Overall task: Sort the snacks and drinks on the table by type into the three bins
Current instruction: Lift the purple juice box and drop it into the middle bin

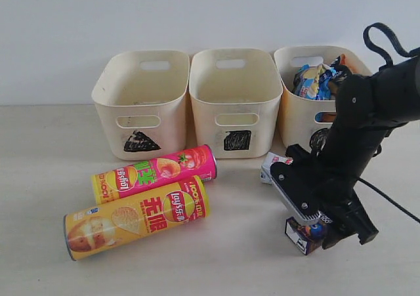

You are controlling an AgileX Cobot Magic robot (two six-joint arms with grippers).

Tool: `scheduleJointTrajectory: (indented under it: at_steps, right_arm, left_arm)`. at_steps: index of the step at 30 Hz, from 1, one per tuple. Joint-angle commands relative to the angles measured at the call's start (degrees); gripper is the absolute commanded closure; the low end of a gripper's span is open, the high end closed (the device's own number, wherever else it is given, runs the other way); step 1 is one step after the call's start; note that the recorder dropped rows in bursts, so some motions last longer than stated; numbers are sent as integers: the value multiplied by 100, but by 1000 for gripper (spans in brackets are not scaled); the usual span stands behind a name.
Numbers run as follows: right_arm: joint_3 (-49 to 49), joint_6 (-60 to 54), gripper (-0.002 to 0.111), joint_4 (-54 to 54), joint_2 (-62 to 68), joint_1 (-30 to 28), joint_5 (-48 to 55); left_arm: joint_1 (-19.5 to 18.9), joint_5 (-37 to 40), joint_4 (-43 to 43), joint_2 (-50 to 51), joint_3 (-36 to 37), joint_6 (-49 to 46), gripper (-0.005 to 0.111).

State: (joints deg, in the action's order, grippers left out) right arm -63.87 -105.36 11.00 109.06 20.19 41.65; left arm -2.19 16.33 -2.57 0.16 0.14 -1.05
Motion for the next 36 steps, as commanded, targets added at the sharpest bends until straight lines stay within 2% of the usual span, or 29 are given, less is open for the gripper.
scheduleJointTrajectory:
  at_steps: [1, 6, 9, 10, 12, 13, 14, 19, 26, 28, 31, 36]
  right_arm:
    - [8, 29, 30, -35, 171, 24, -27]
    - [8, 29, 31, -44, 319, 24, -136]
    - [8, 29, 42, -107, 345, 24, -166]
    - [8, 29, 51, -179, 345, 33, -191]
    - [-5, 40, 77, -284, 345, 33, -146]
    - [-20, 70, 95, -319, 345, 33, -122]
    - [-20, 132, 108, -319, 345, 33, -122]
    - [-20, 206, 106, -319, 278, 92, 70]
    - [-20, 1001, 106, -317, -454, 318, 333]
    - [-20, 1540, 106, -281, -741, 359, 358]
    - [-20, 3813, 108, -269, -1362, 373, 25]
    - [-20, 5333, 108, 419, -1718, 373, -1153]
  left_arm:
    - [3, -45, 24, -16, -14, -7, 102]
    - [3, -25, 24, -16, -14, -7, 102]
    - [3, -25, 24, -16, -14, -7, 102]
    - [3, -25, 24, -16, -14, -7, 102]
    - [3, -25, 24, -16, -14, -7, 102]
    - [3, -25, 24, -16, -14, -7, 102]
    - [3, -25, 24, -16, -14, -7, 102]
    - [3, -41, 24, -16, -14, -7, 102]
    - [3, -41, 24, -16, -14, -7, 102]
    - [3, -41, 24, -16, -14, -7, 102]
    - [3, -24, 24, -16, -14, -7, 102]
    - [3, -24, 24, -16, -14, -7, 102]
